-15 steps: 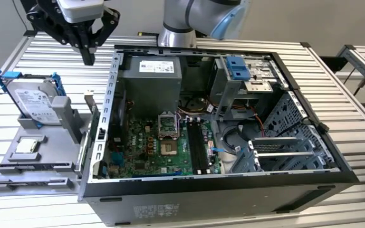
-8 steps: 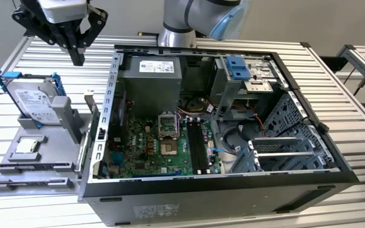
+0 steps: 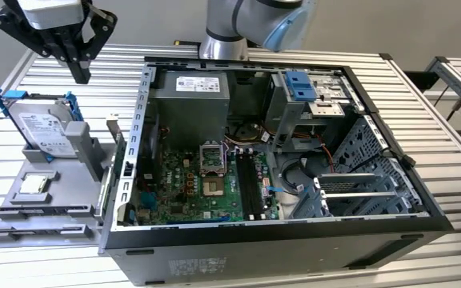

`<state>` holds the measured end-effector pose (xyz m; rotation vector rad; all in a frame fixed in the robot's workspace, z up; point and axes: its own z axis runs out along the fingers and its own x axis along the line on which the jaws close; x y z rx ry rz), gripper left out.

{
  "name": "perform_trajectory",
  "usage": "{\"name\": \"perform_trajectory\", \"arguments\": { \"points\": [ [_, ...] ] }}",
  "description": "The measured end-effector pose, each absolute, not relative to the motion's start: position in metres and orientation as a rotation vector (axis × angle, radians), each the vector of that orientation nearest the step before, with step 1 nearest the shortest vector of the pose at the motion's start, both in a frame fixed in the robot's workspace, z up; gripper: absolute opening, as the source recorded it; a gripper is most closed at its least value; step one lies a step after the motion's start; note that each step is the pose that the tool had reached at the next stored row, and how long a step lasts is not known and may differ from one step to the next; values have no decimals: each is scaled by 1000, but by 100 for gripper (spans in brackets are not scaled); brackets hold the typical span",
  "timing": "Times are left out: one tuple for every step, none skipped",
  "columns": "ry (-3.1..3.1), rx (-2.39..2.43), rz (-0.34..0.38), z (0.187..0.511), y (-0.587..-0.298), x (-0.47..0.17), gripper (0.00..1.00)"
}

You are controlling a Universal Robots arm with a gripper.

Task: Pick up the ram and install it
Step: 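Reach for the ram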

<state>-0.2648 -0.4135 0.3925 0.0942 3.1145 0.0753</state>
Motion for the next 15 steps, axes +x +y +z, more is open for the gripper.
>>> {"name": "perform_trajectory", "arguments": {
  "points": [
    [3115,94,75,392,-414,-267,0],
    [3115,94,75,392,-414,-270,0],
    [3115,94,75,392,-414,-273,0],
    [3115,94,75,392,-414,-275,0],
    [3115,93,75,392,-414,-278,0],
    [3115,93,75,392,-414,-281,0],
    [3115,93,75,392,-415,-284,0],
    [3115,93,75,392,-415,-286,0],
    [3115,93,75,392,-415,-289,0],
    [3115,92,75,392,-415,-292,0],
    [3115,92,75,392,-415,-295,0],
    [3115,92,75,392,-415,-297,0],
    [3115,92,75,392,-415,-300,0],
    [3115,92,75,392,-415,-303,0],
    [3115,92,75,392,-415,-306,0]
  ]
}}
